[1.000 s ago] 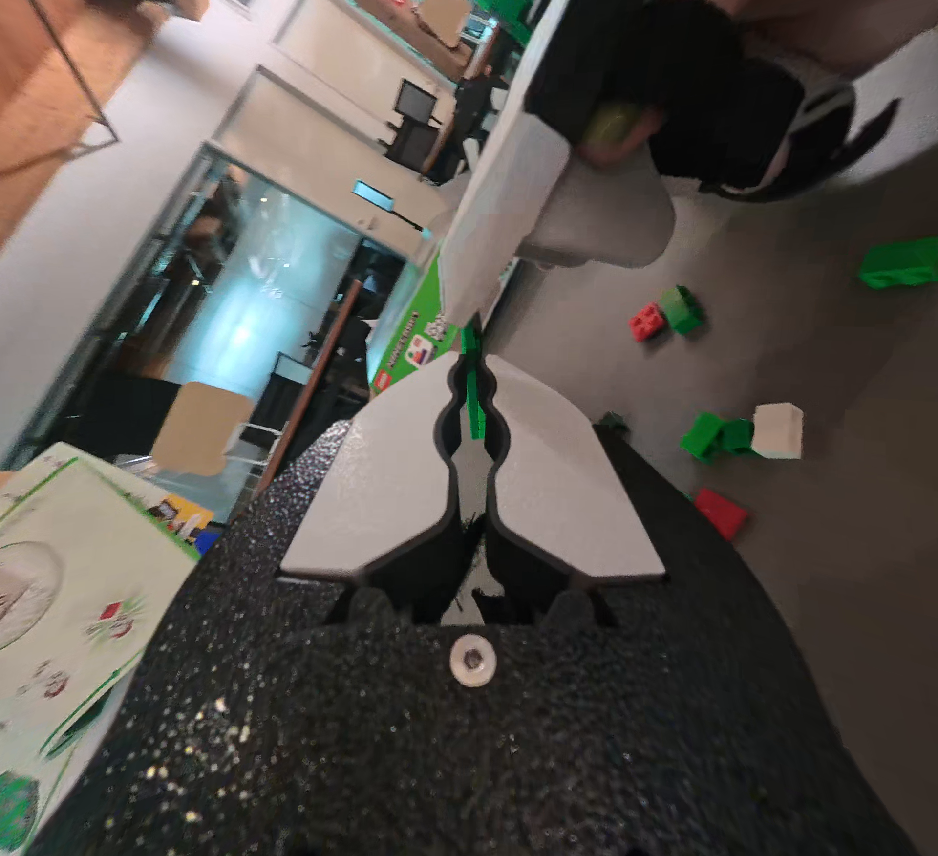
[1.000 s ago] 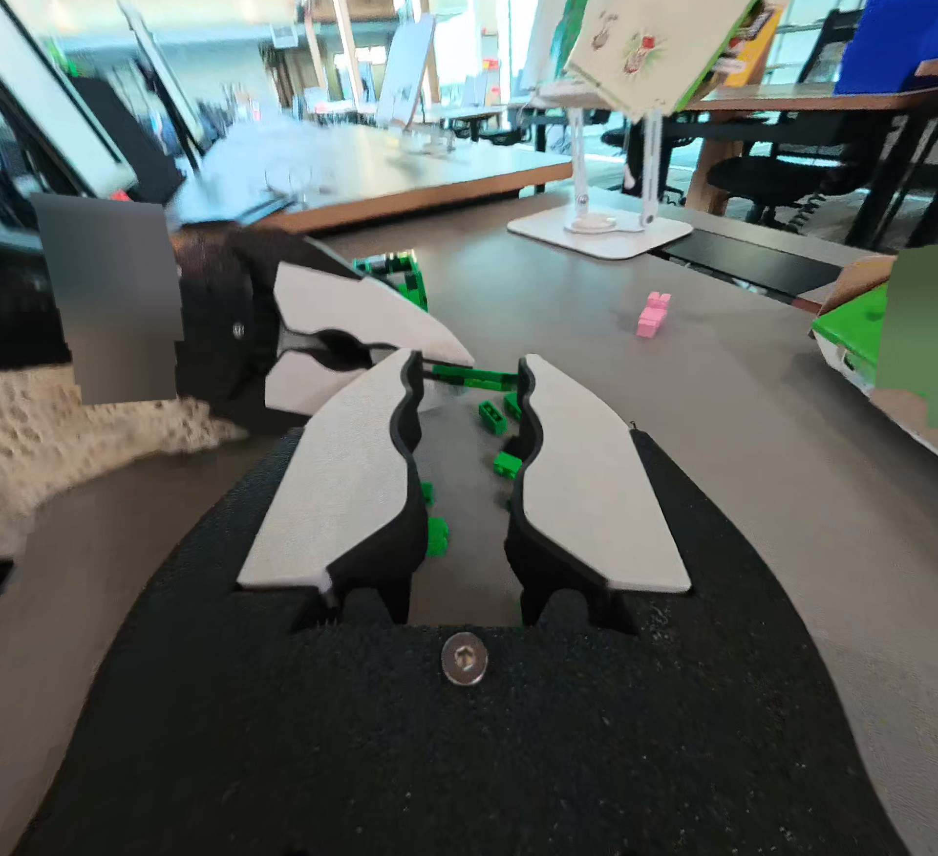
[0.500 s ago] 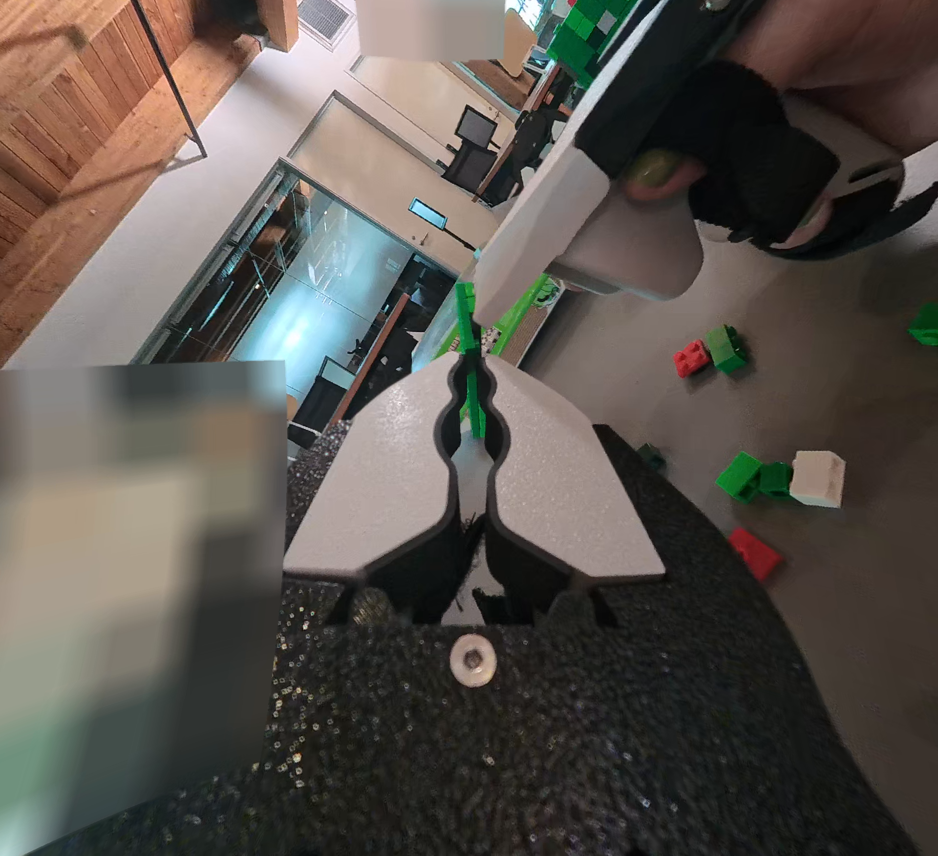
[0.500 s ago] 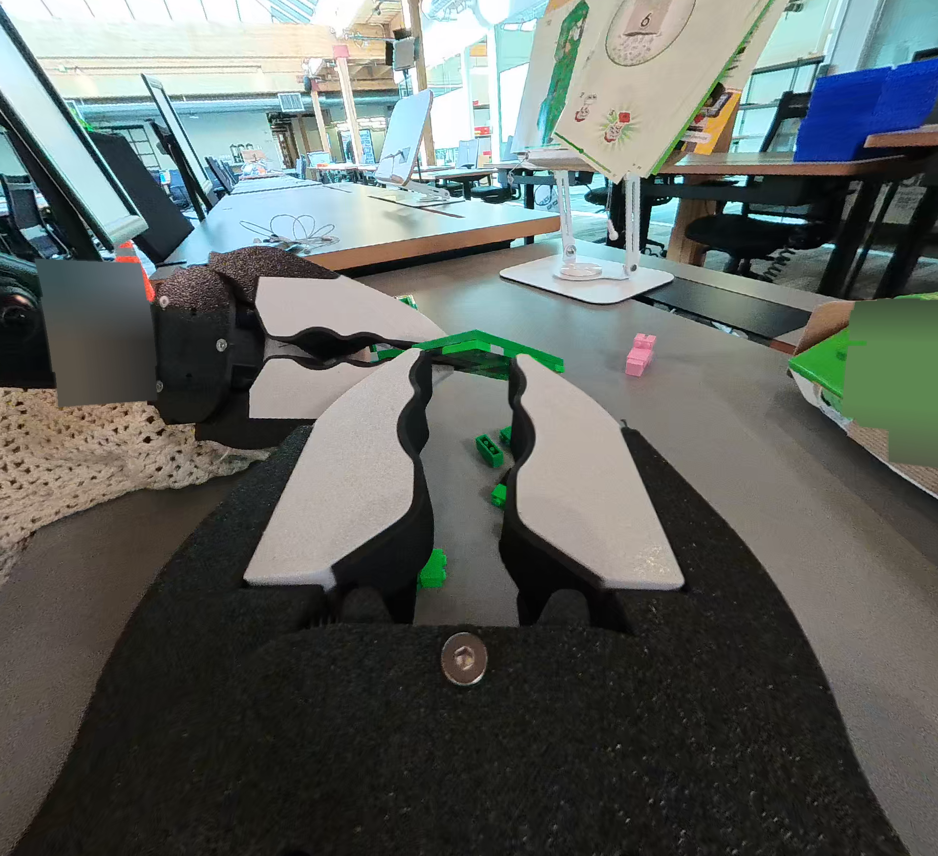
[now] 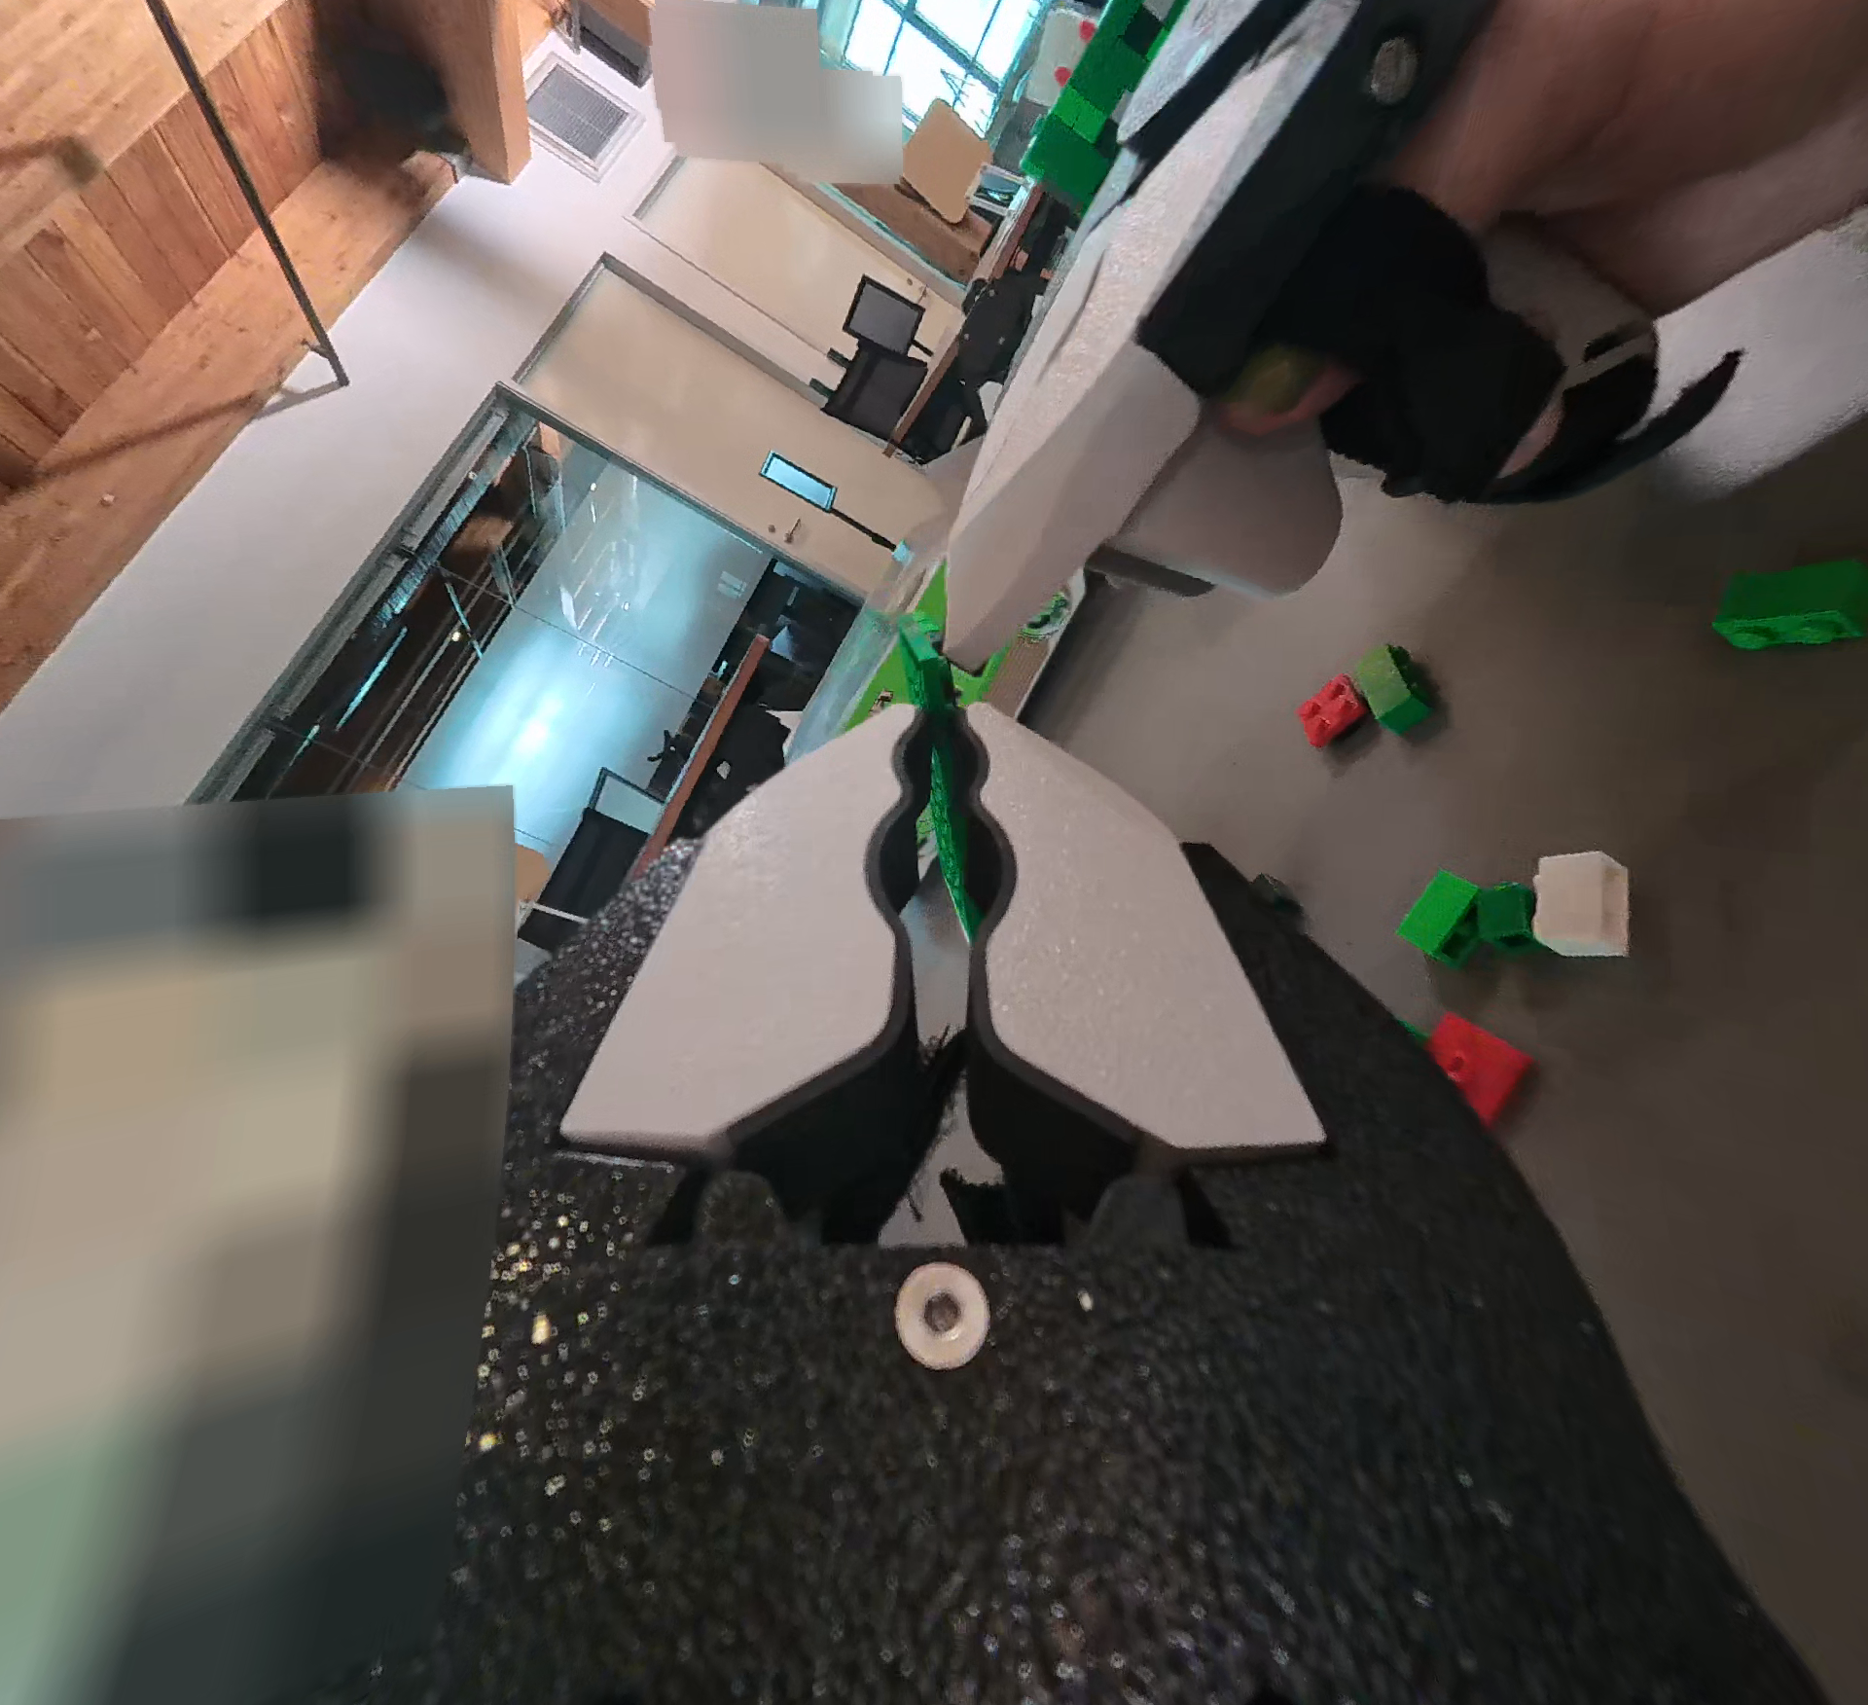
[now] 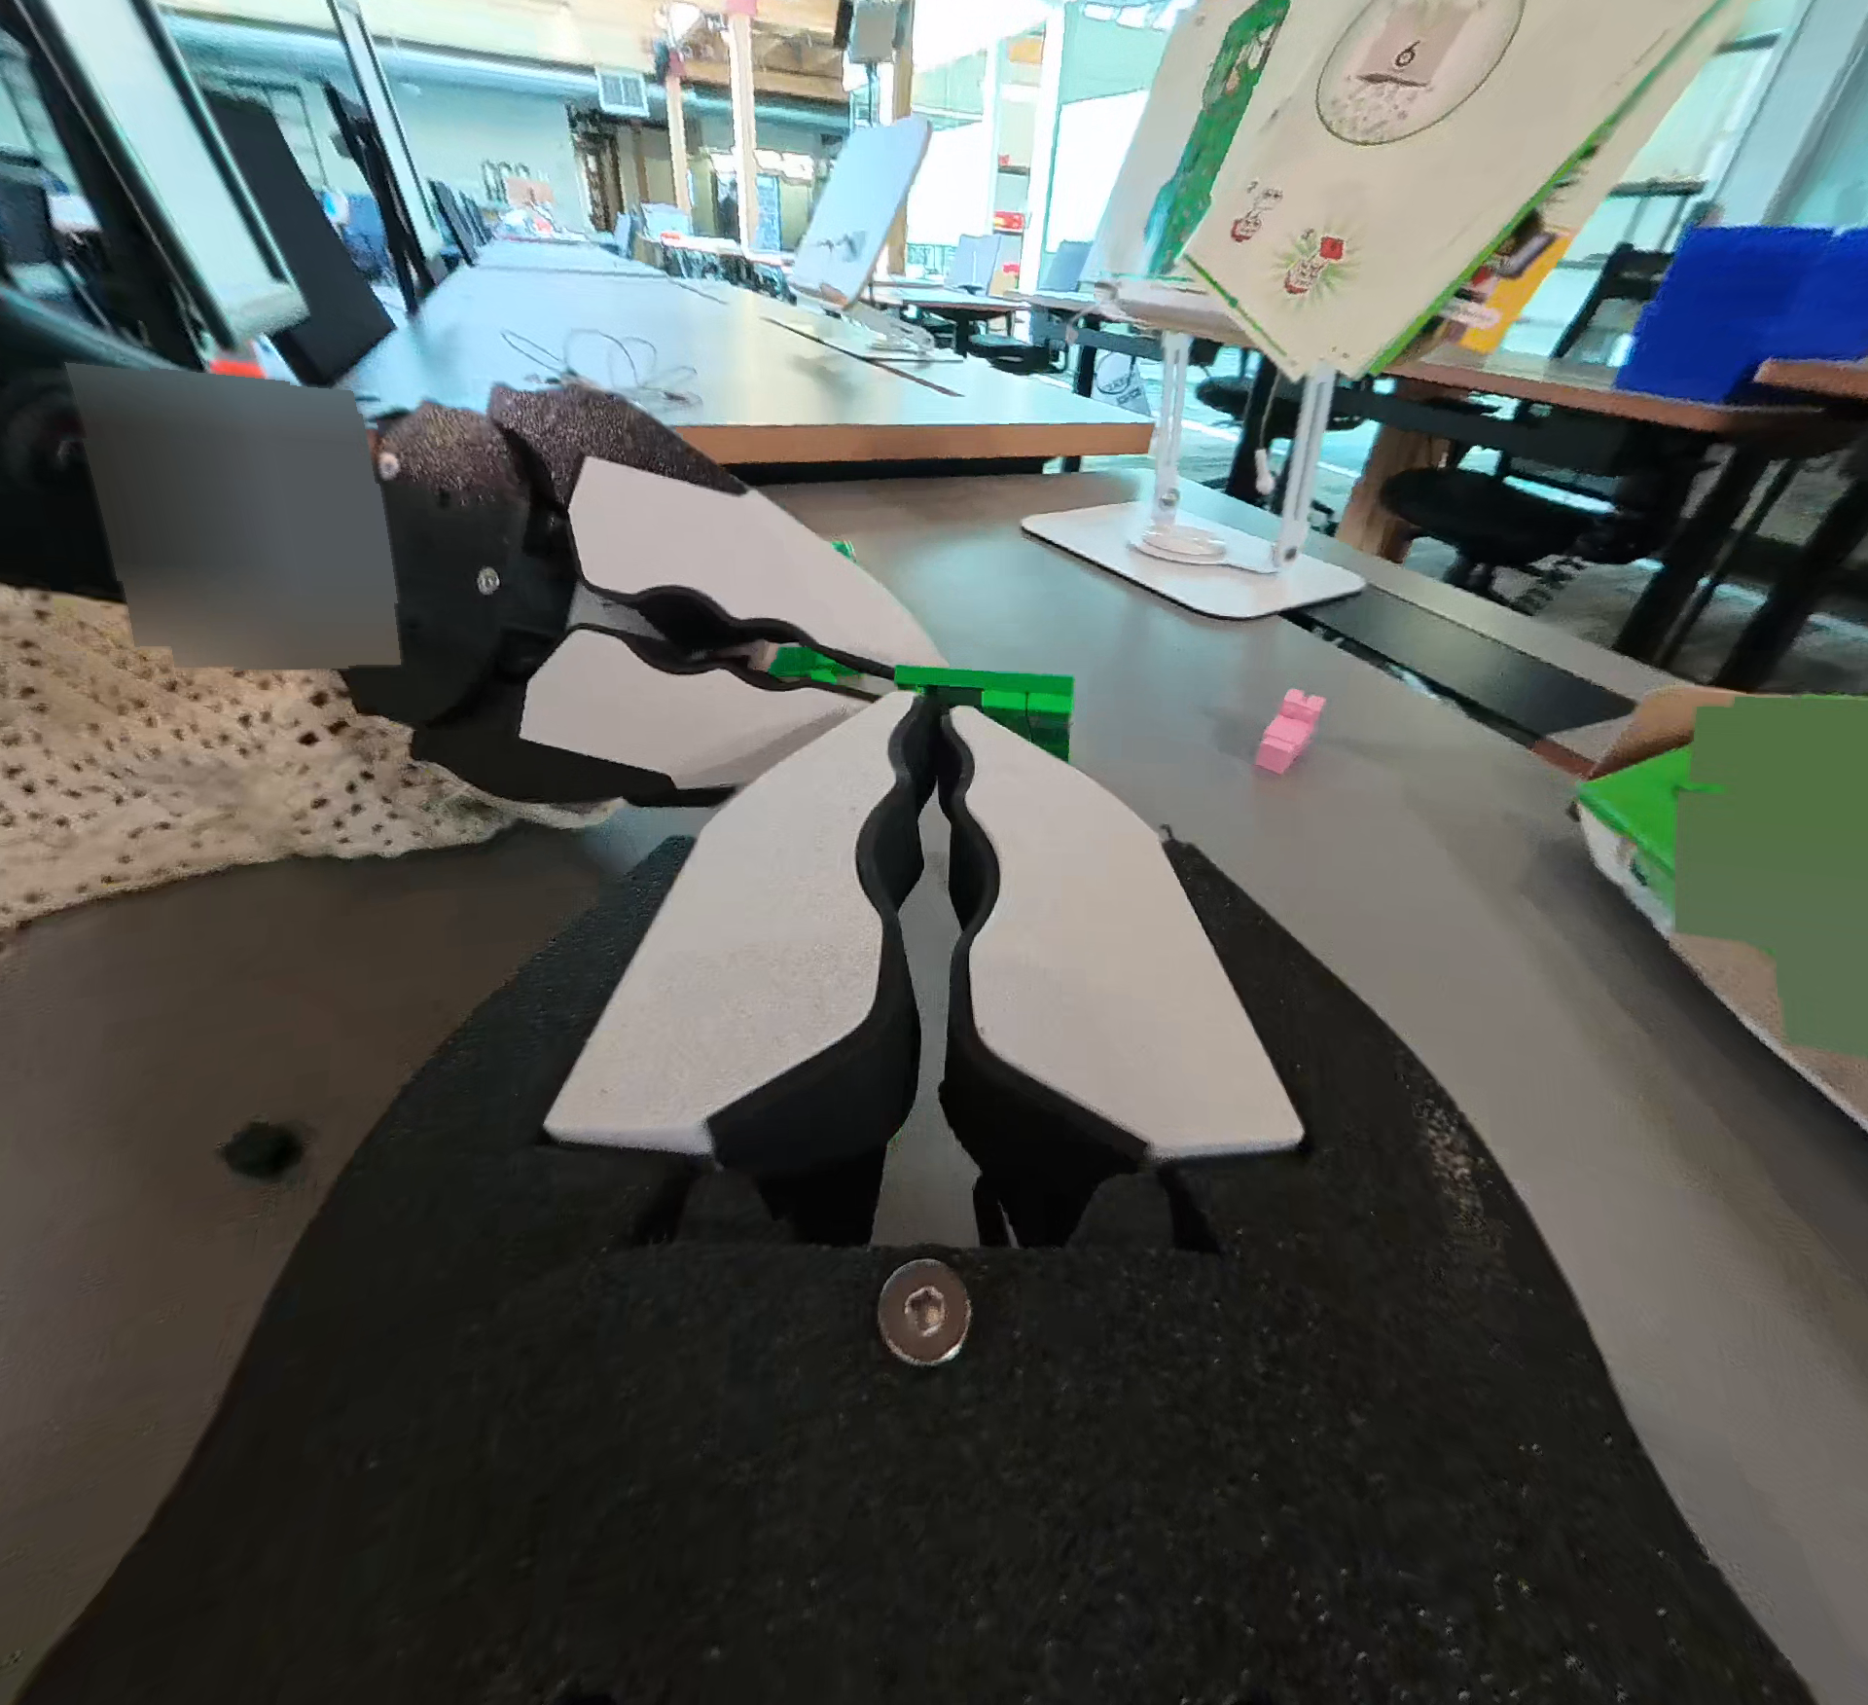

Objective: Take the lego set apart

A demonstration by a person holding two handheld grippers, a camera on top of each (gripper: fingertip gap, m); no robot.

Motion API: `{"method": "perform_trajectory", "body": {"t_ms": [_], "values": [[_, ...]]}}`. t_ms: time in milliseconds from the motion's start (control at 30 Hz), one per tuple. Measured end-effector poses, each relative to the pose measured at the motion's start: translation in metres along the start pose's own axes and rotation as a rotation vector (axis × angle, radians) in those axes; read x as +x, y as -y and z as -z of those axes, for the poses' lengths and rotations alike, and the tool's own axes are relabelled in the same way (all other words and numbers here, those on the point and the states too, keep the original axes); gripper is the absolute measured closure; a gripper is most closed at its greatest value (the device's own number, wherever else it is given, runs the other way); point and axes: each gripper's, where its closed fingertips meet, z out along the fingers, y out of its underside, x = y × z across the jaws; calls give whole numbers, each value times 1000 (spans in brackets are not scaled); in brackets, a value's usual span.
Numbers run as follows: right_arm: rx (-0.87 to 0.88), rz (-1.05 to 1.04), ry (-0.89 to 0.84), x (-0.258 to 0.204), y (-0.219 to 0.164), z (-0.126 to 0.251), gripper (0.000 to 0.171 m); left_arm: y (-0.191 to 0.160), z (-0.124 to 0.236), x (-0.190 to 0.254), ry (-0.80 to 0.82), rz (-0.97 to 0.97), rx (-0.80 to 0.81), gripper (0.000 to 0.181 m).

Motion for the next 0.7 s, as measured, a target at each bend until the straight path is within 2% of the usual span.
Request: {"method": "perform_trajectory", "body": {"t_ms": [100,167,233,500,700], "values": [[8,-6,-24,2,1,0,170,-1,-2,-1,14,31,-17,178],[3,-36,-44,8,1,0,140,-3,-2,-3,20,59,-23,178],[18,-62,-46,11,2,1,134,-3,-2,-3,12,80,-10,178],[42,-172,95,-2,2,2,139,14,7,6,-95,114,146,178],[6,-108,121,-6,-2,3,140,16,10,10,-152,116,183,178]]}}
